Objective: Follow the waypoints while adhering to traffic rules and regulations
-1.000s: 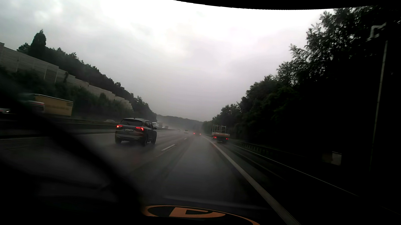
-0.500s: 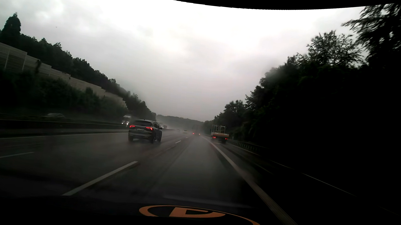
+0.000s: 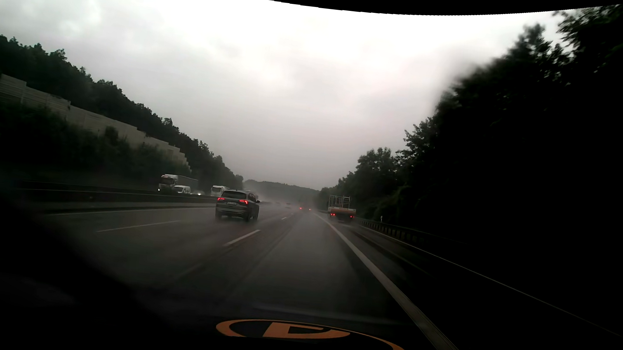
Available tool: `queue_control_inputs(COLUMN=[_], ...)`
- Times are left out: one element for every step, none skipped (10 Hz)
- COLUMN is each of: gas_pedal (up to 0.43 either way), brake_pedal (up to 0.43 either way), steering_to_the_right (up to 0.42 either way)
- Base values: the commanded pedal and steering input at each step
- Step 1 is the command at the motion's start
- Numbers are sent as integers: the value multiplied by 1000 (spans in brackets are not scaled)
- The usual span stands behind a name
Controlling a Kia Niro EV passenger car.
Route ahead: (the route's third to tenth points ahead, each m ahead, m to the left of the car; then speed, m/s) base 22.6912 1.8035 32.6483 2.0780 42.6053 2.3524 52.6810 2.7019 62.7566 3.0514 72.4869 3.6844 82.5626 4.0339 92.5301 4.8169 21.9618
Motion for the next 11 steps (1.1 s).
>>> queue_control_inputs(gas_pedal=[47, 47, 47, 47, 47, 47, 47, 47, 47, 47, 47], brake_pedal=[0, 0, 0, 0, 0, 0, 0, 0, 0, 0, 0], steering_to_the_right=[-4, -4, -4, -4, -4, -4, -4, -3, -3, -3, -3])
